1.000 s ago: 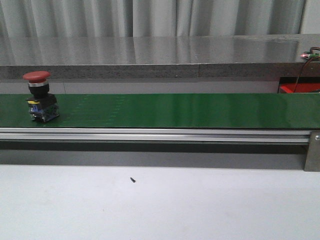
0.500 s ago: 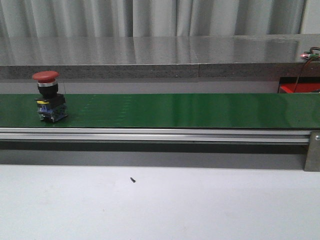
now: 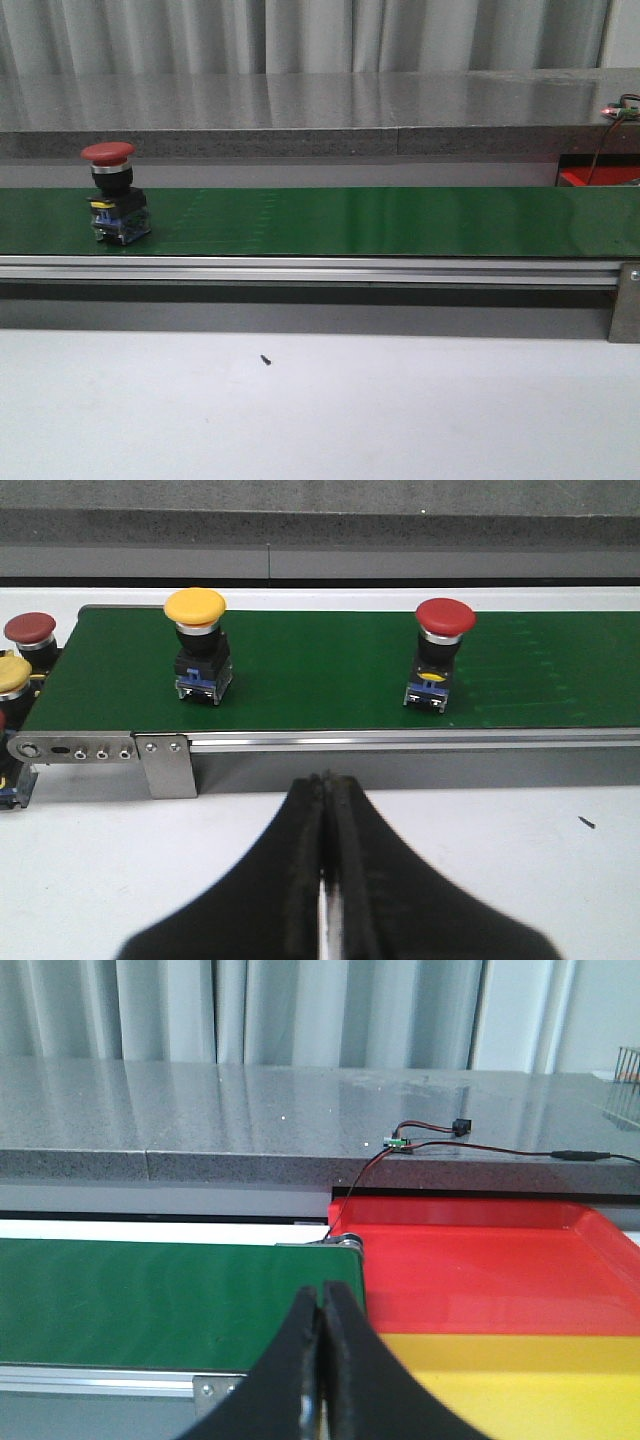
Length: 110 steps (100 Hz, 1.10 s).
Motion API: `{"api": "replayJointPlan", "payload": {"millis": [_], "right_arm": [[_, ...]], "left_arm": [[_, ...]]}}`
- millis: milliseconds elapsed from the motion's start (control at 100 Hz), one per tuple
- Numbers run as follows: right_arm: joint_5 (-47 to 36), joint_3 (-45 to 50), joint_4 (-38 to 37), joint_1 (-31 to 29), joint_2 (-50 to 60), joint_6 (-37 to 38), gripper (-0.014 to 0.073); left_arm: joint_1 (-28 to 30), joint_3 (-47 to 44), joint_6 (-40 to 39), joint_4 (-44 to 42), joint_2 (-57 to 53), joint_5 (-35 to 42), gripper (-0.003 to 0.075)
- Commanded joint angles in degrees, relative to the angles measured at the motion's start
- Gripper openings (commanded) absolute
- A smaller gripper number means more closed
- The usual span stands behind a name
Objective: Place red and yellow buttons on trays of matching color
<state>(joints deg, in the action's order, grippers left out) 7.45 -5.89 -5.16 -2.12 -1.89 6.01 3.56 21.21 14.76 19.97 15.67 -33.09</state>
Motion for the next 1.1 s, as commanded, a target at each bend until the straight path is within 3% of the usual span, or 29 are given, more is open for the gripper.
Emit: {"api": "replayJointPlan", "payload": {"millis": [0,570,1090], "right_arm": [[-2.8,-3.9,-0.5,0.0,-3.2,0.1,-0.0122],[11.0,-21.5,0.4,0.1,-29.5,0.1,-0.0122],[23.3,-36.9,1.0,2.4,-45.9,0.1,-0.0122]], "left_arm": [[-0.5,1.6,-0.2,1.4,0.5,3.8,-0.002],[-0.5,1.6,-0.2,1.4,0.5,3.8,-0.002],[-0.5,1.6,-0.2,1.4,0.5,3.8,-0.002]]}}
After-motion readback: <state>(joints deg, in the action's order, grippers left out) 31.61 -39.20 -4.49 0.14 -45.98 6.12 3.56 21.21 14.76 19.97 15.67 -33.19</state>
